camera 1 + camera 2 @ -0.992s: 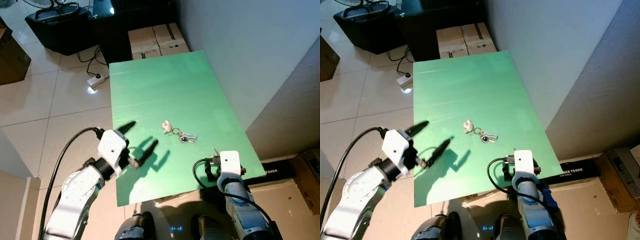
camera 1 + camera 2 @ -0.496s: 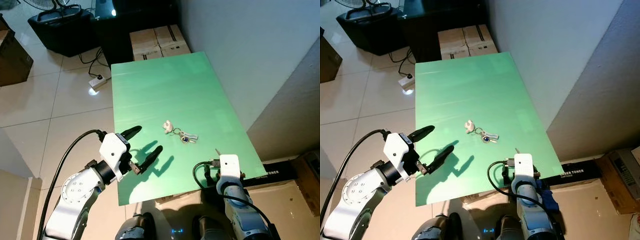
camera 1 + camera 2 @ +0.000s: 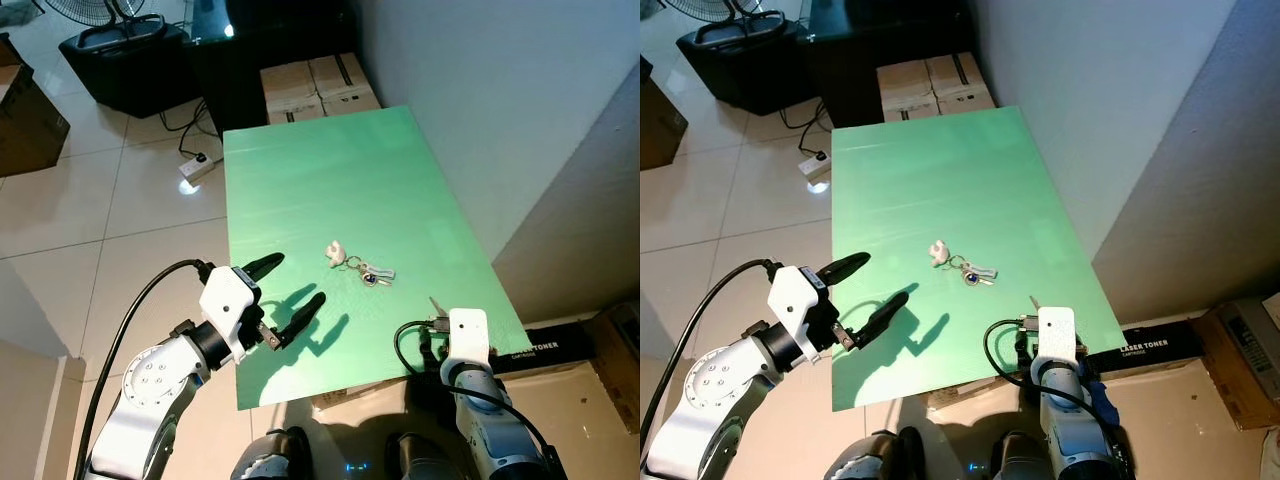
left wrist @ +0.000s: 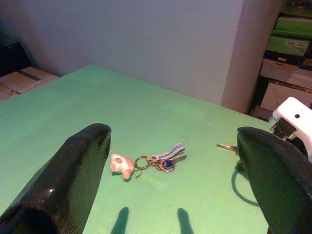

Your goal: Hang keys on a hook

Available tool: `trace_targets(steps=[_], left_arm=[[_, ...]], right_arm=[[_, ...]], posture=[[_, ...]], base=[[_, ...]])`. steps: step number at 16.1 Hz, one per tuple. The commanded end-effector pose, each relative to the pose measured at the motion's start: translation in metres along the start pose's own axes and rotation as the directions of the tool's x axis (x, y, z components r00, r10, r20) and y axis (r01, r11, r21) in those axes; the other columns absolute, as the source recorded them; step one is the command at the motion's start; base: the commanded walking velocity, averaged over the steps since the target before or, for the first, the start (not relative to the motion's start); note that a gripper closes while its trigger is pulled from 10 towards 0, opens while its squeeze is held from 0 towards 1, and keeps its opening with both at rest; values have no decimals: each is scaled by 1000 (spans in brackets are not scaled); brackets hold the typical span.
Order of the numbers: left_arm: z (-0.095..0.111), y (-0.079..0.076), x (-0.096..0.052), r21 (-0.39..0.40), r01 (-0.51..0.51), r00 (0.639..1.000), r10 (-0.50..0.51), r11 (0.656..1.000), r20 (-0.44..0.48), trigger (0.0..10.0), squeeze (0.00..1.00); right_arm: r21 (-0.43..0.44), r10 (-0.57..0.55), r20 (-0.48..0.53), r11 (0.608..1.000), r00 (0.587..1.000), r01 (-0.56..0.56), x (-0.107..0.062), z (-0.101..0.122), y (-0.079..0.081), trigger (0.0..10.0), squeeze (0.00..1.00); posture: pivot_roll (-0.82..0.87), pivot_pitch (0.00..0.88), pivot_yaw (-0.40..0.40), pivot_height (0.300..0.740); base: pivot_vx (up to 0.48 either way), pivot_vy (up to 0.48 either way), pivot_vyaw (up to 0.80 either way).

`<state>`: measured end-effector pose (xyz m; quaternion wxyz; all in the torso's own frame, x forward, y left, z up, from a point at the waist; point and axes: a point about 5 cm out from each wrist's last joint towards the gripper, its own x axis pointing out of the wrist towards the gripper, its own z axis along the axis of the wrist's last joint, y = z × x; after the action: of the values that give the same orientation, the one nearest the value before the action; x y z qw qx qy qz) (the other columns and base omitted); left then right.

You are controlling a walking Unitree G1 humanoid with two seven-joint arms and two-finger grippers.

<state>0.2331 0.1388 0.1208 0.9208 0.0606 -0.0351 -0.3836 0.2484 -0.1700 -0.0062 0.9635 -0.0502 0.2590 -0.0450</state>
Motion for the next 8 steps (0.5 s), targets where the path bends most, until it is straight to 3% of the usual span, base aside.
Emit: trace_targets(steps=[1,2,3,4,8], left_arm=[[4,0,-2,14,12,1000,-12,1000,5,10000,0],[4,0,-1,14,12,1000,-12,1000,5,10000,0],[4,0,-1,15,12,1000,-12,1000,4,10000,0],[3,0,-1,15,13,1000,-13,1000,4,10000,0],[3,0,0,16,15,1000,-16,1000,3,10000,0]], right_arm=[[10,13,-17,1000,1000,-13,0,-4,3,2235,0],[11,15,-16,1000,1000,-14,1,-4,3,3137,0],[8,13,-14,1000,1000,-12,2,-3,3,8431,0],[7,11,-12,1000,1000,-11,3,-2,2,9882,0],[-6,3,7,1000,1000,-3,8,5,-2,10000,0]], posture=[[-47,152,105,740],[-47,152,106,740],[-47,152,107,740],[-47,151,108,740],[-46,152,110,740]], base=[[0,0,0],[0,0,0],[0,0,0],[0,0,0],[0,0,0]])
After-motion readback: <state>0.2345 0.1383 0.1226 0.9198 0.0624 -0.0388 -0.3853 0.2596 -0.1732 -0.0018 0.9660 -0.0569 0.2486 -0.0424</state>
